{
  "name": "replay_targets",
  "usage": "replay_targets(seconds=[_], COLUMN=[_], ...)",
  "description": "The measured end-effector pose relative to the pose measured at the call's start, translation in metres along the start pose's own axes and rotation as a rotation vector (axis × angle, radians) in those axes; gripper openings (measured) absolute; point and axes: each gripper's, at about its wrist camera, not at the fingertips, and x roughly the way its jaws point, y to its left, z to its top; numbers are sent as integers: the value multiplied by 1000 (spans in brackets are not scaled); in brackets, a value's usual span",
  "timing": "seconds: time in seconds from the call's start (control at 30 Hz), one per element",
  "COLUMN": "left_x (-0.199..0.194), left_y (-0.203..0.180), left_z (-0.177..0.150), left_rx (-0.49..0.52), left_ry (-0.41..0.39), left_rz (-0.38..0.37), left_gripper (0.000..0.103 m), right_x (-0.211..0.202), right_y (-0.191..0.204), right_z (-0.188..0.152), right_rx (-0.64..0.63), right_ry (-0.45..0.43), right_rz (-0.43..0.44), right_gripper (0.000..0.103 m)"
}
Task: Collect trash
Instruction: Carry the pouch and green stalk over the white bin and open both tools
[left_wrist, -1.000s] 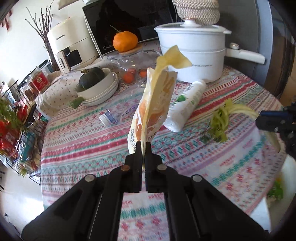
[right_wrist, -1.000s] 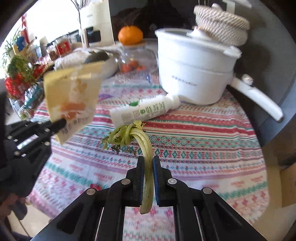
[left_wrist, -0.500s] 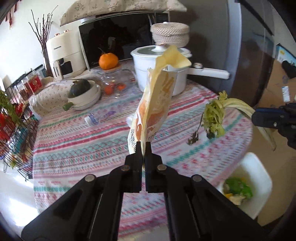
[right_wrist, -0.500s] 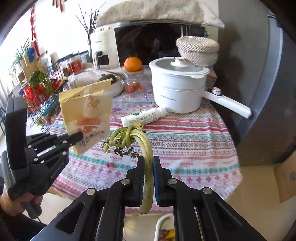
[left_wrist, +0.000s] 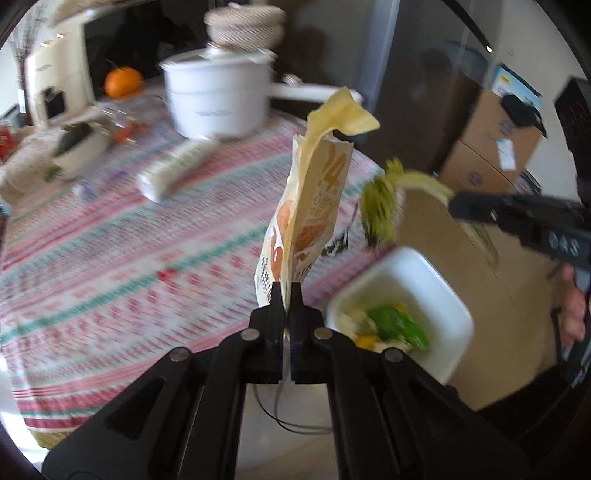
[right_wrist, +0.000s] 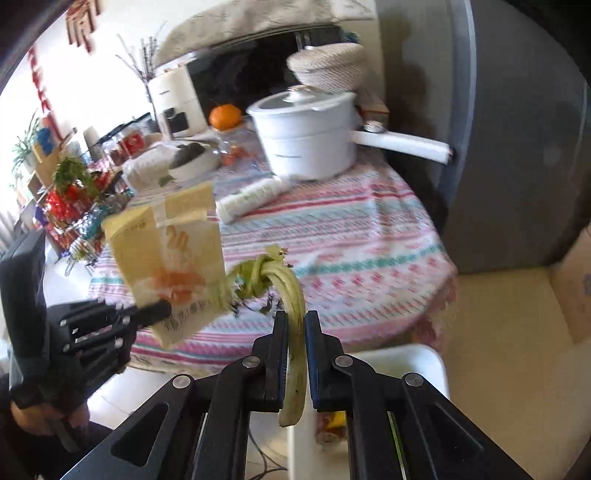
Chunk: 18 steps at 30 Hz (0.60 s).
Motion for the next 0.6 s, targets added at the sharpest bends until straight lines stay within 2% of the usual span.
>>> replay_targets(seconds=[0.2,0.4,0.6], left_x=[31,61,87], left_y=[-40,-81,-101], left_z=[-15,-33,-45], left_rx=[56,119,128], left_ry=[100,189,264], left_rz=[-92,-162,-176], left_gripper=[3,3,3], right_x=[-3,12,31], right_y=[-39,-74,-102], right_z=[-23,-47,-68], right_rx=[48,96,140], right_ry=[64,178,299], right_rz=[-65,-115,-143], right_gripper=[10,10,10])
